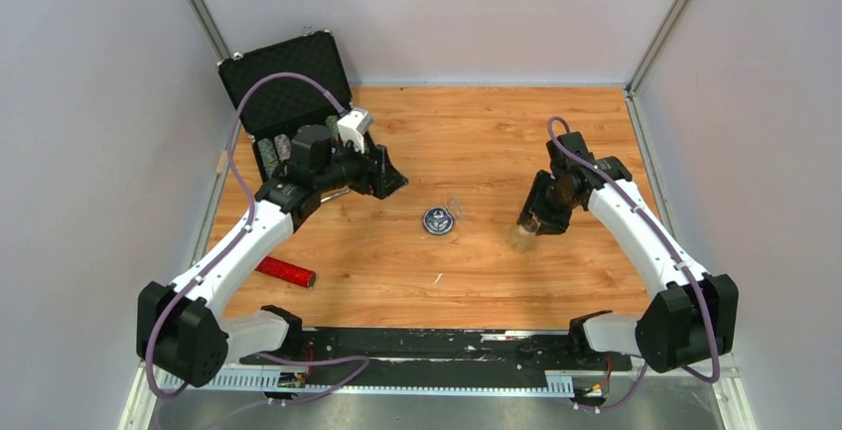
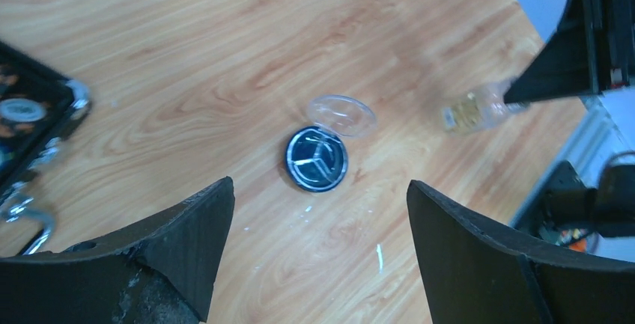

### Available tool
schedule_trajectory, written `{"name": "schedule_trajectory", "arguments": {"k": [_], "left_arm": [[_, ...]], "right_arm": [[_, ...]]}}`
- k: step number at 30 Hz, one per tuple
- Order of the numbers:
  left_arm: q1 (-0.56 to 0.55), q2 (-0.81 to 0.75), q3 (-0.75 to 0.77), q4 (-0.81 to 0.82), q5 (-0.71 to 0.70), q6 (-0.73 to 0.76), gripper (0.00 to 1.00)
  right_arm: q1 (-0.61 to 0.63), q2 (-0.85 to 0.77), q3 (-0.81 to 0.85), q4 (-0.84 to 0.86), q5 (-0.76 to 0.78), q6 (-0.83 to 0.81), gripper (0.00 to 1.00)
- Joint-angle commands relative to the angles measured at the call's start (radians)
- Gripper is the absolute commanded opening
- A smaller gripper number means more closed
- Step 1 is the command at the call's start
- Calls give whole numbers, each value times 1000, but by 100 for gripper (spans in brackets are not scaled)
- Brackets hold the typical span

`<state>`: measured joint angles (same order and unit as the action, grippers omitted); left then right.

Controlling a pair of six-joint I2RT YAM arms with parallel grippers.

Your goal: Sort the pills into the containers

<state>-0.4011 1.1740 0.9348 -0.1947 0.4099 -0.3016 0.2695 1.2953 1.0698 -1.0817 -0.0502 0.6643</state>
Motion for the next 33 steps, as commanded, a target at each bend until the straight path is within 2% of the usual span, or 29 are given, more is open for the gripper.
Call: {"name": "schedule_trajectory", "arguments": {"k": [1,7,11,16,24,27,33], "left_arm": [[-50,40,0,98,175,41,92],[-151,61,-22,279,318,118,97],[-200,109,36,233,408,212,97],[-209,139,26,330,517,192,96],[-214,176,22,439,605,128,96],[-215,198,21,468,686,88,95],[-214,241,11,497,750,41,88]], "right_arm": [[-3,-39,125,98,-266,-92,16],[4,-40,188,178,-584,-132,16],[39,-21,243,189,-679,-142,16],[79,-5,285,202,-731,-146,16],[98,16,314,215,-832,-151,16],[117,30,332,216,-847,-156,17],[130,47,337,221,-870,-163,17]]}}
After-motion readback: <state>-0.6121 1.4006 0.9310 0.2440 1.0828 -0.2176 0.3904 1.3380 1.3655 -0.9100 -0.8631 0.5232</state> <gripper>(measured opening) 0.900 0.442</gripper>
